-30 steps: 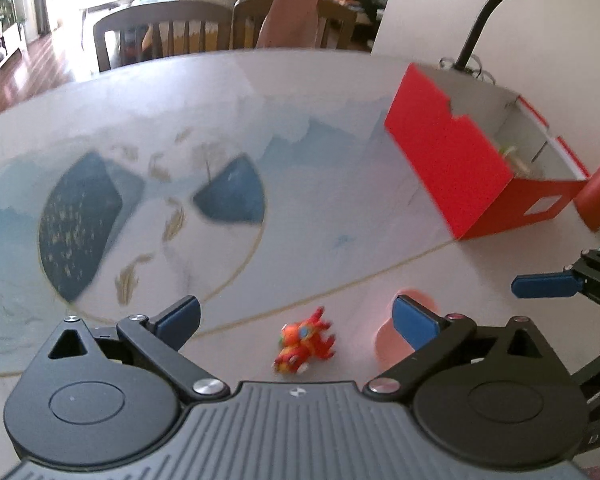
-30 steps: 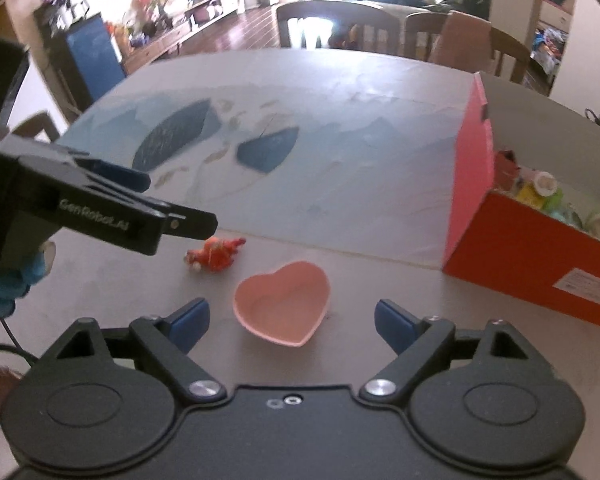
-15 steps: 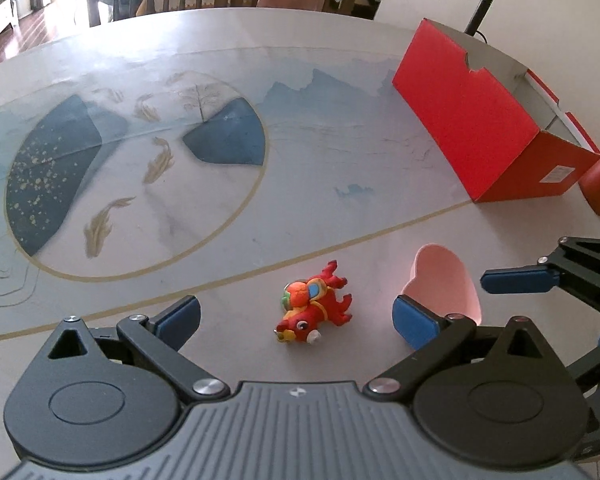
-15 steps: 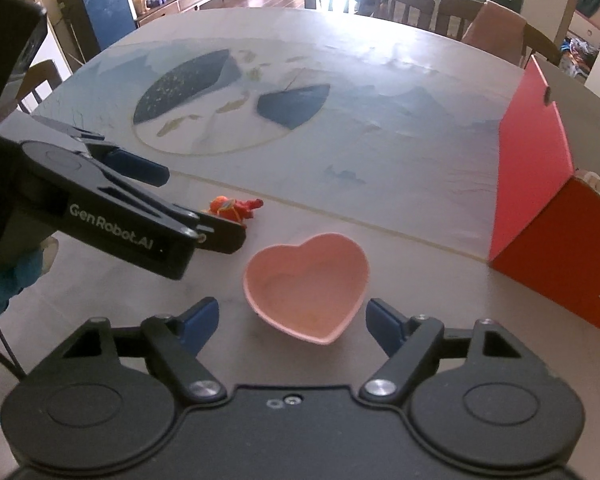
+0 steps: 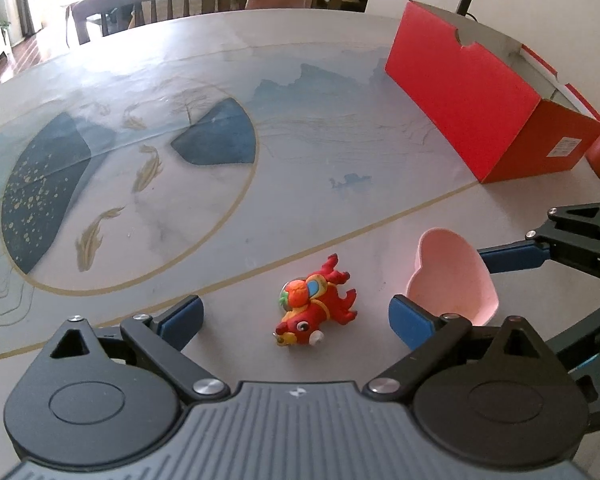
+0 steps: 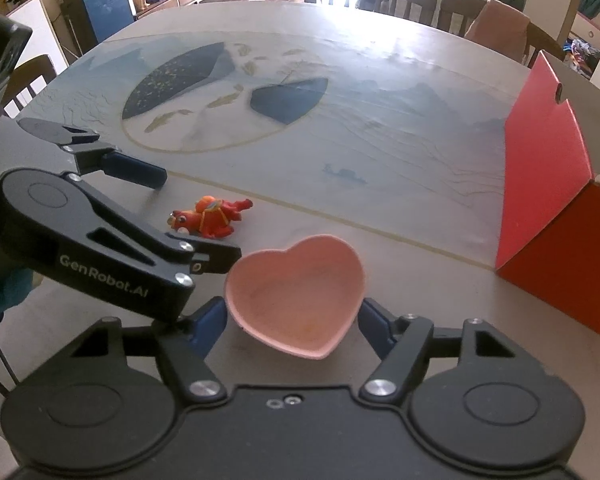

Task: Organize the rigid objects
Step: 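Grasp the orange toy figure with the left gripper while the right grasps the pink heart bowl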

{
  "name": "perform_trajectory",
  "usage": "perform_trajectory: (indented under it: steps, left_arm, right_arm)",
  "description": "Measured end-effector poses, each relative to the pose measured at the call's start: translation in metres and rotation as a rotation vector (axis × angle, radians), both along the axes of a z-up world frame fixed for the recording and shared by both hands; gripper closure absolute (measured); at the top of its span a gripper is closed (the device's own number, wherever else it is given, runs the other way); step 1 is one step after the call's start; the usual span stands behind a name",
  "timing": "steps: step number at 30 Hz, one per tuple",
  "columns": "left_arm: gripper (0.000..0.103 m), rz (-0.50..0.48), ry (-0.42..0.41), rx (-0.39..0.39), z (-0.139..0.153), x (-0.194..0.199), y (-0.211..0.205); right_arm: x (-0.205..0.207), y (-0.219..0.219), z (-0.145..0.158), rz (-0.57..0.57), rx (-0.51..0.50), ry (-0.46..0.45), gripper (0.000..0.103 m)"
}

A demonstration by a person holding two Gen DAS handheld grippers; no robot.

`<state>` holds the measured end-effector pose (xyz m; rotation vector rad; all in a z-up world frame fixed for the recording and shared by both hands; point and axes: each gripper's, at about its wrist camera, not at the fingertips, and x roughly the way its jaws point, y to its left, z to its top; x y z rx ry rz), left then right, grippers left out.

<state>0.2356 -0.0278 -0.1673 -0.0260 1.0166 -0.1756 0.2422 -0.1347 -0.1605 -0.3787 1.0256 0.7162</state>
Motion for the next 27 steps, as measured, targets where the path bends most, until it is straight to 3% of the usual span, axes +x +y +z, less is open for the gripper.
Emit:
perform_trajectory:
  steps: [3,5,11,15,27]
  left_arm:
    - [0.005,0.001,-0.003,0.000,0.000,0.000,0.000]
    - [0.012,-0.001,-0.014,0.008,0.001,-0.001,-0.001]
    - [0.037,-0.001,-0.022,-0.018,0.004,-0.001,0.000]
    - [0.063,-0.011,-0.016,-0.041,0.005,-0.001,-0.002]
    - [0.065,0.006,0.003,-0.051,0.015,-0.002,-0.010]
  right_arm:
    - [0.000,0.000,-0.001,0.001,0.003,-0.002,0.032]
    - [-0.001,0.000,-0.001,0.001,0.005,-0.003,0.032]
    - [-0.001,0.000,-0.001,0.002,0.004,-0.007,0.032]
    - [-0.001,-0.001,0.000,-0.004,0.006,-0.011,0.033]
    - [-0.004,-0.018,0.015,-0.062,0.043,-0.025,0.033]
